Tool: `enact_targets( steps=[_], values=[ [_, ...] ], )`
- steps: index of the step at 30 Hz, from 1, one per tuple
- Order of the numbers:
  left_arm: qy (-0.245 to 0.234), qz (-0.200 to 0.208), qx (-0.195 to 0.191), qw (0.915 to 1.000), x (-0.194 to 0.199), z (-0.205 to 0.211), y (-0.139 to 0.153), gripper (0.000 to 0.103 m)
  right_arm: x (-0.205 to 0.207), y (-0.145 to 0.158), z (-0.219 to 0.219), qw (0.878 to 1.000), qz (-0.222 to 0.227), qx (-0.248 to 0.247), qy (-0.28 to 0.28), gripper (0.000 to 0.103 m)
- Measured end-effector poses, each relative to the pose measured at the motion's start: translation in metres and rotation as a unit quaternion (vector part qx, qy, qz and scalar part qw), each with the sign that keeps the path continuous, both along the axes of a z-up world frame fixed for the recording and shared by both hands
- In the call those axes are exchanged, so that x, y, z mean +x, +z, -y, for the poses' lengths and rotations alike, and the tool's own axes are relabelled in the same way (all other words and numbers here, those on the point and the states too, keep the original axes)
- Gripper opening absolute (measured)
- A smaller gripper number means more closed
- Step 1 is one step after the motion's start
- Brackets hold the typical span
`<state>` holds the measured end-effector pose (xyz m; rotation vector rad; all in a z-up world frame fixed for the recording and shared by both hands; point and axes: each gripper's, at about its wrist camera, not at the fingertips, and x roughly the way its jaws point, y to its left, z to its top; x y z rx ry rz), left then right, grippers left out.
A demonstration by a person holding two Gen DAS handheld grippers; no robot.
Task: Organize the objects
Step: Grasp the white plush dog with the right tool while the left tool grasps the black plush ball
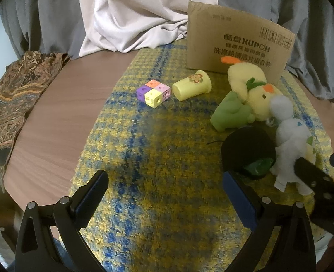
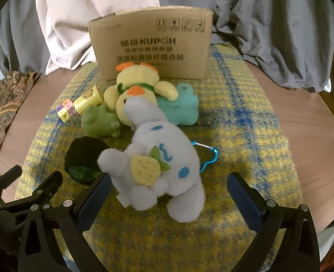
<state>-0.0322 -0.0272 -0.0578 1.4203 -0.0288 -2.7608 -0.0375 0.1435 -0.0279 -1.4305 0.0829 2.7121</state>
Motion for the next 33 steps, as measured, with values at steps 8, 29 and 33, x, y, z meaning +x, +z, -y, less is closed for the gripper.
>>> enact_targets(
  steps=[8,29,33],
  values=[
    [0.000,0.003,-0.009,1.0000,-0.008,0.003,-0.007,0.102,-0.018,-0.013,0.000,1.000,0.006,-0.017,0.006,0.102],
    [-0.036,0.006,-0.009,0.9993,-0.005,-0.014,-0.011,0.102,-0.018,-0.011,-0.010,0.999,0.005,-0.040,0.027,0.085],
    [-0.057,0.005,-0.003,0.9983,-0.002,-0.029,-0.008,0.102,-0.010,0.002,-0.024,0.999,-0.008,-0.032,0.019,0.085]
  ],
)
